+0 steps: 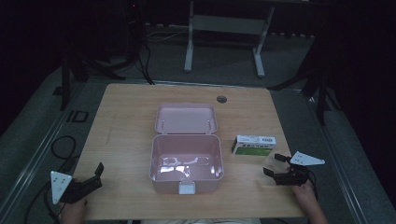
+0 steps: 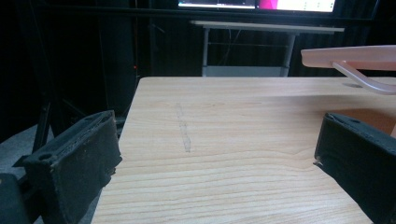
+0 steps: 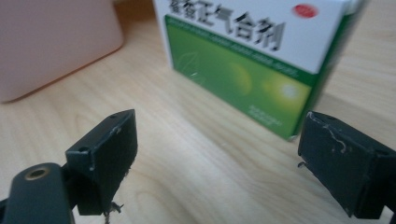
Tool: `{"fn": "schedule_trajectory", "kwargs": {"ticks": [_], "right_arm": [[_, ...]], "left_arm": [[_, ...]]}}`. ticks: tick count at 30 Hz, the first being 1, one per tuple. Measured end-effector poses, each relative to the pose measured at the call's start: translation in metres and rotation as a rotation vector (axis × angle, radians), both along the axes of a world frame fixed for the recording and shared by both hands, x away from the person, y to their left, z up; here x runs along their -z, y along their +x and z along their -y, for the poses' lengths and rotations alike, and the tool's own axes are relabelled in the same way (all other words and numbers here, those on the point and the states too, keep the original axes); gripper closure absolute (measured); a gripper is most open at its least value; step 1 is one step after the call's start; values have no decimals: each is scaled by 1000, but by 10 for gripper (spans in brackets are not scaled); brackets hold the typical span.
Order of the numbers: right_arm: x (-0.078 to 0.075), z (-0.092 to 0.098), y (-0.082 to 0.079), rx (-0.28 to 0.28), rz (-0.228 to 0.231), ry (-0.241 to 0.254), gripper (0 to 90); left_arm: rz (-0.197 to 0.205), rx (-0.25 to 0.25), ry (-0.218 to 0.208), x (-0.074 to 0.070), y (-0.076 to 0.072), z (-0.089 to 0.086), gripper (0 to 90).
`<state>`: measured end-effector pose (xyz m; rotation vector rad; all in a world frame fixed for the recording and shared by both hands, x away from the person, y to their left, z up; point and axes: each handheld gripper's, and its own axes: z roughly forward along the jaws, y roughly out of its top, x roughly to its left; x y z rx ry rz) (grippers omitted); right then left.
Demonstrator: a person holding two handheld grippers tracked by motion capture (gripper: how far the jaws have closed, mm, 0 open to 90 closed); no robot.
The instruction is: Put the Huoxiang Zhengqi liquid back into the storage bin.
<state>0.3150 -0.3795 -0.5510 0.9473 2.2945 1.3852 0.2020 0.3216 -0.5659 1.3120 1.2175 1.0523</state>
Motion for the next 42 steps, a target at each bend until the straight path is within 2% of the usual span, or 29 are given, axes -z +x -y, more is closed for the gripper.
{"fn": "schedule_trajectory", "kwargs": {"ticks": [6,12,18,22,29,40,42], "right_arm": [[-1,-4,2,-72,-27,-55,117],[-3,-2,4,-96,-43,-37,127],[-4,-7,5,-156,-79,-94,128],[-6,-12,7,-196,-103,-166,129],[-13,-19,12,-251,-147,-248,130],[-26,-44,18,-377,-244,-436,133],[-27,-46,18,-386,-246,-450,133]], "left_arm": [[1,0,0,0,0,0,2],[-1,0,1,0,0,0,2],[0,-1,1,0,0,0,2],[0,0,0,0,0,0,2],[0,1,-1,0,0,0,2],[1,2,0,0,0,0,2],[1,2,0,0,0,0,2]]}}
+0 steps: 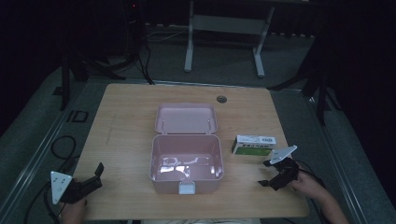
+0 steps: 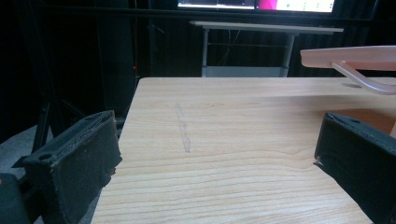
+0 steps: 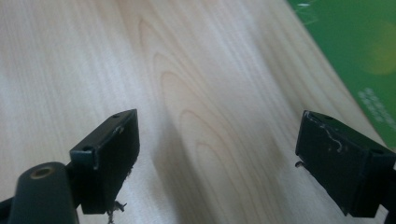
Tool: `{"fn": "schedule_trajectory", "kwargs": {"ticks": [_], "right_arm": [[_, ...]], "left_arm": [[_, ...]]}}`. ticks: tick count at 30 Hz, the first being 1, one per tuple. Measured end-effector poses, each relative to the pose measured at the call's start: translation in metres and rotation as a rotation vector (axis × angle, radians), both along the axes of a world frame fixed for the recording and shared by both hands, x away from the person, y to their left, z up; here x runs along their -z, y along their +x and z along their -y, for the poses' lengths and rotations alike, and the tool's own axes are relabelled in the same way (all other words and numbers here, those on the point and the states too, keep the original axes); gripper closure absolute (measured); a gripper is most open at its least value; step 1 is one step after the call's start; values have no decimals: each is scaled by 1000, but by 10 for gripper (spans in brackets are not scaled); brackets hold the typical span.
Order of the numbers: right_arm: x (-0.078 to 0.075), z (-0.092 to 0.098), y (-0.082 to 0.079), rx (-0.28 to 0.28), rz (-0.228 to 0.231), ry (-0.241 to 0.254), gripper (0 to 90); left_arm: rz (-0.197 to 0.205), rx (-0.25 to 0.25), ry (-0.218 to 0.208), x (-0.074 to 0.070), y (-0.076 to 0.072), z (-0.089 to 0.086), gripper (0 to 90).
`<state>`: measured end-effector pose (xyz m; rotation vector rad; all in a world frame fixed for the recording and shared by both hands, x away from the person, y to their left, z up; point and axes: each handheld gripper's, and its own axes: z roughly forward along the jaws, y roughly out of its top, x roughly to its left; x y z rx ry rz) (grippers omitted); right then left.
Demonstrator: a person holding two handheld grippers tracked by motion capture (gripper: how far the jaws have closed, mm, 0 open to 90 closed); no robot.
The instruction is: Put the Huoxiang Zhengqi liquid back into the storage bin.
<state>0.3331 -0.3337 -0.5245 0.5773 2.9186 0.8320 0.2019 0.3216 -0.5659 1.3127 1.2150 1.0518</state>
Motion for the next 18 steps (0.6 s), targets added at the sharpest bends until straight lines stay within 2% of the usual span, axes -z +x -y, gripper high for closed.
{"fn": "schedule_trajectory", "kwargs": {"ticks": [1,2,11,14,18], "right_arm": [[-2,-6,2,-26,-18,-38,129],[-3,-8,3,-38,-22,-54,128],[-8,-26,10,-119,-100,-158,121],[-10,-33,7,-177,-81,-219,106],[-12,-42,8,-212,-124,-269,107]], "left_arm": [[0,1,0,0,0,0,2],[0,1,-1,0,0,0,2],[2,1,-1,0,0,0,2],[1,3,-5,0,0,0,2],[1,3,-5,0,0,0,2]]}}
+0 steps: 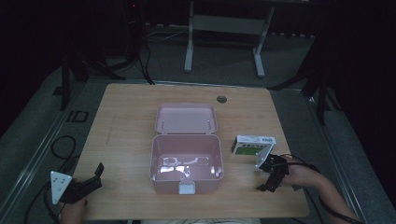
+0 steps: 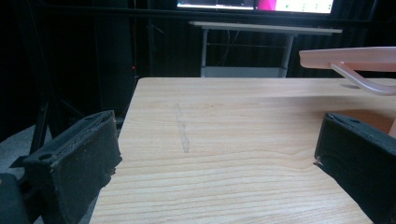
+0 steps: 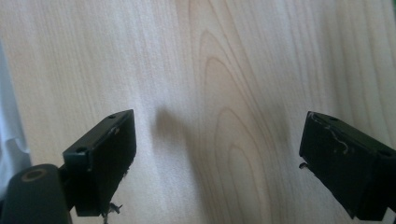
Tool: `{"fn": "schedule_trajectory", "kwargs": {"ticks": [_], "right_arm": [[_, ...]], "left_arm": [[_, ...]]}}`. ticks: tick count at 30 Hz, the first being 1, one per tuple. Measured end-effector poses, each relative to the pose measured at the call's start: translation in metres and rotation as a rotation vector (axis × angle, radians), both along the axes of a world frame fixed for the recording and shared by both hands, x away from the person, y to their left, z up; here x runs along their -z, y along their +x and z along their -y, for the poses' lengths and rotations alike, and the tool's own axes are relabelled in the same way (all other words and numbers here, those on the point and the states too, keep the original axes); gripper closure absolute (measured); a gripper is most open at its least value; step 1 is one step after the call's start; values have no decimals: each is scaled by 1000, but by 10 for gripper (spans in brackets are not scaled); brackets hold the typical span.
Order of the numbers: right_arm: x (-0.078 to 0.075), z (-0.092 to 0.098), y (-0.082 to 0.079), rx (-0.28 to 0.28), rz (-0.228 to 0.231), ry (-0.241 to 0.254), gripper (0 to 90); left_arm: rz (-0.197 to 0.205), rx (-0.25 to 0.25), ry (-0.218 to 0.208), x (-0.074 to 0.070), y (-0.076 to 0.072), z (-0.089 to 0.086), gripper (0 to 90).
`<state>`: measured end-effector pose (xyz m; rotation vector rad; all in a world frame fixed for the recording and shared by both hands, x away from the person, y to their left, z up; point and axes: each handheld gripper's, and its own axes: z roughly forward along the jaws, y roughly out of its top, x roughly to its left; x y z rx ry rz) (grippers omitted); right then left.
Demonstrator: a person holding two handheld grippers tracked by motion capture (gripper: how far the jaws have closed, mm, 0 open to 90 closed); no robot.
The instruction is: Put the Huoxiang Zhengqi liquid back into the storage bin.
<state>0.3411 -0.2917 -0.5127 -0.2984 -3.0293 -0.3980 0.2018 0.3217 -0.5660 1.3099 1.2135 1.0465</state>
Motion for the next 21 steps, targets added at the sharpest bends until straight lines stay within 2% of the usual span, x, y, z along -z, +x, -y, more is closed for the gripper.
{"fn": "schedule_trajectory", "kwargs": {"ticks": [2,3,4,7,18,21], "right_arm": [[-1,-4,0,-23,12,-37,107],[-1,-4,0,-23,12,-37,107],[-3,-9,0,-39,17,-67,107],[-6,-16,2,-56,11,-86,107],[-19,-37,5,-137,18,-99,127],[-26,-39,5,-151,33,-78,129]], "left_arm": [[1,0,0,0,0,0,2],[1,0,0,0,0,0,2],[0,0,0,0,0,0,2],[0,1,0,0,0,0,2],[2,2,-2,0,0,0,2],[2,3,-1,0,0,0,2]]}}
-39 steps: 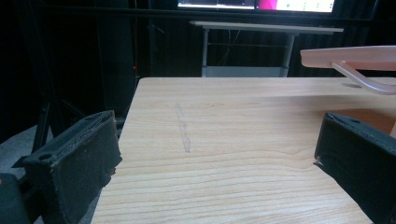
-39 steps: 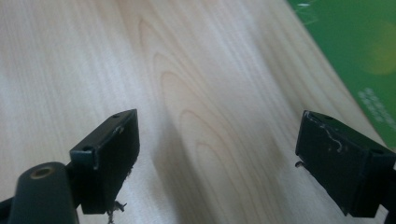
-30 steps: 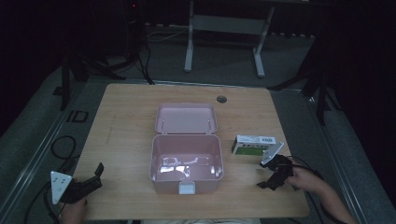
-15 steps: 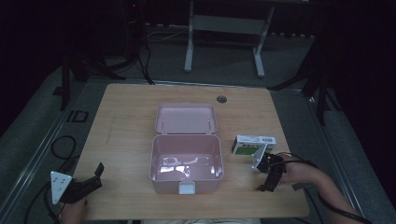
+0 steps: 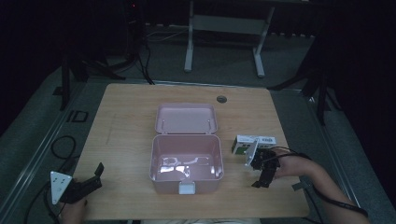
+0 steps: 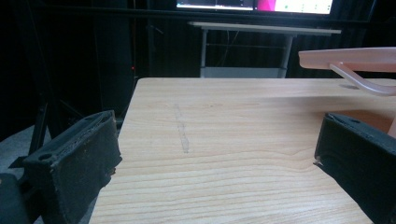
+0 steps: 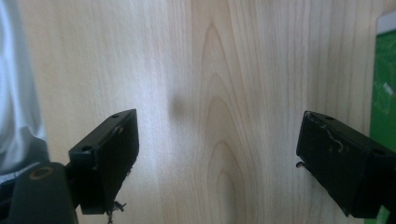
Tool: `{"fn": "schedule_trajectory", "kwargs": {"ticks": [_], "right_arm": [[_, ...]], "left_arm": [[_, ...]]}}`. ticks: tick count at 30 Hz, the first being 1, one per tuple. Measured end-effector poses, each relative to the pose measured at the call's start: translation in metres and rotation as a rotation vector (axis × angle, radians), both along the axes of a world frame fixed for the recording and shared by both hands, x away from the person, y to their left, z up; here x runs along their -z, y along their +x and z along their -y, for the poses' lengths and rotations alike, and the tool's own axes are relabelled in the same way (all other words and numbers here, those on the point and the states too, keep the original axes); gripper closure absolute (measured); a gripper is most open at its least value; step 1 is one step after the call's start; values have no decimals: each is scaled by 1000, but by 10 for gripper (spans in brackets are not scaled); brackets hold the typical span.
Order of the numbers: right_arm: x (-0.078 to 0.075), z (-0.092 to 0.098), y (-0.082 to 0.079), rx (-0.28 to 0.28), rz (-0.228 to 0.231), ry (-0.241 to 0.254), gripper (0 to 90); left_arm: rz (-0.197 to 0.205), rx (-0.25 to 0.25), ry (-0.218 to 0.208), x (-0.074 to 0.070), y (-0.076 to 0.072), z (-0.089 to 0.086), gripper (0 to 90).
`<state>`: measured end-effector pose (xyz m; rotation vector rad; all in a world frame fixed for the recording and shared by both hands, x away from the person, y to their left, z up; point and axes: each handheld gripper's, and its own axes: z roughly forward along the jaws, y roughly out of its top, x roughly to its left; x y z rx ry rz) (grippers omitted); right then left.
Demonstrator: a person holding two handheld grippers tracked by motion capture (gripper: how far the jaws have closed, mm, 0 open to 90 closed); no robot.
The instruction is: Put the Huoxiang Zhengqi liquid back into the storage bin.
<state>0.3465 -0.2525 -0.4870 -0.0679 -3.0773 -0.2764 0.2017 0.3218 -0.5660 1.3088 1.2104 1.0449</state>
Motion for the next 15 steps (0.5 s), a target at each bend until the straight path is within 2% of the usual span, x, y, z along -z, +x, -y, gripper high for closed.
{"fn": "schedule_trajectory", "kwargs": {"ticks": [4,7,8,11,15], "right_arm": [[-13,0,1,-5,31,36,144],[-17,1,1,-9,29,36,145],[-21,1,1,-12,43,35,151],[-31,2,2,-16,49,56,165],[-44,6,7,-3,63,53,165]], "left_arm": [[0,0,1,0,0,0,2],[0,0,1,0,0,0,2],[-1,2,-2,0,0,0,2],[-1,2,-1,0,0,0,2],[-1,2,-1,0,0,0,2]]}}
